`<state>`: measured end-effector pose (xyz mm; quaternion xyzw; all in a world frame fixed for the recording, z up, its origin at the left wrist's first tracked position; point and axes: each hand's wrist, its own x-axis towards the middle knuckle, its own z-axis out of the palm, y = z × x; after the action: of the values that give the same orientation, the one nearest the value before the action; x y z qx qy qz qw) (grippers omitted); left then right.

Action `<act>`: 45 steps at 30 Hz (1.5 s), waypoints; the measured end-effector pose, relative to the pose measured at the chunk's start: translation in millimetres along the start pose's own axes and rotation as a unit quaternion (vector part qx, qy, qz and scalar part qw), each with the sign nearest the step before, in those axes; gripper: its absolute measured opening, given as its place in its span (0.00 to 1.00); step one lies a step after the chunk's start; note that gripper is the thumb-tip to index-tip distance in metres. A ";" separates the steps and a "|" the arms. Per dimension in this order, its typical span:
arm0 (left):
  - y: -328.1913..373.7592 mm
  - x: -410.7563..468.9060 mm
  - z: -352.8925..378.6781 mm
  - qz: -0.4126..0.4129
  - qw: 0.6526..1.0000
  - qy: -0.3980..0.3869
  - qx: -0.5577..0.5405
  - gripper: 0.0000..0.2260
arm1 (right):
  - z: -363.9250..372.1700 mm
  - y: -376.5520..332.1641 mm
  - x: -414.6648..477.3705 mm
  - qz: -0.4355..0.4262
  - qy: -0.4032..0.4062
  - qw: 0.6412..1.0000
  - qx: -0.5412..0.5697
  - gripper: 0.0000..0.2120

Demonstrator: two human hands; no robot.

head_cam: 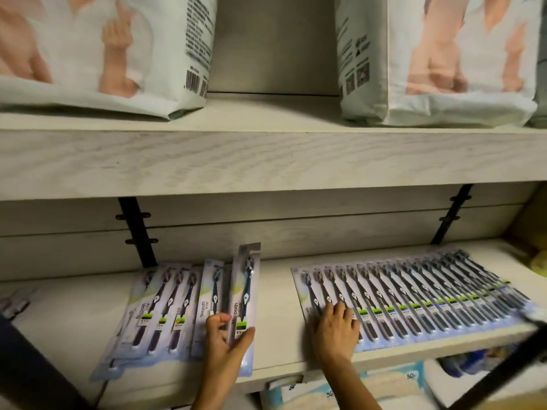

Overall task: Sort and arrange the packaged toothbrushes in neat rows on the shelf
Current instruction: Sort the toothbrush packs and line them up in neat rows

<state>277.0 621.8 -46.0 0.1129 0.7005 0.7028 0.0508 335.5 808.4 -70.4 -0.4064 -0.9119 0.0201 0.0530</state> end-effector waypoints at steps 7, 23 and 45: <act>2.7 4.1 1.0 -0.012 1.000 0.003 -0.010 0.17 | 0.7 7.9 6.3 0.020 -0.021 1.000 0.005 0.20; -25.1 3.7 48.3 -0.025 0.998 -0.049 0.026 0.33 | -43.1 -27.7 -18.8 -0.094 -0.210 0.830 0.508 0.14; -22.3 10.6 18.6 -0.064 0.984 -0.047 0.161 0.17 | -17.5 -0.3 2.2 -0.085 -0.110 0.986 0.089 0.15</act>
<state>269.1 642.7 -67.4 0.1070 0.8073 0.5699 0.1096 335.8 809.7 -52.8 -0.3165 -0.9380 0.1412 -0.0099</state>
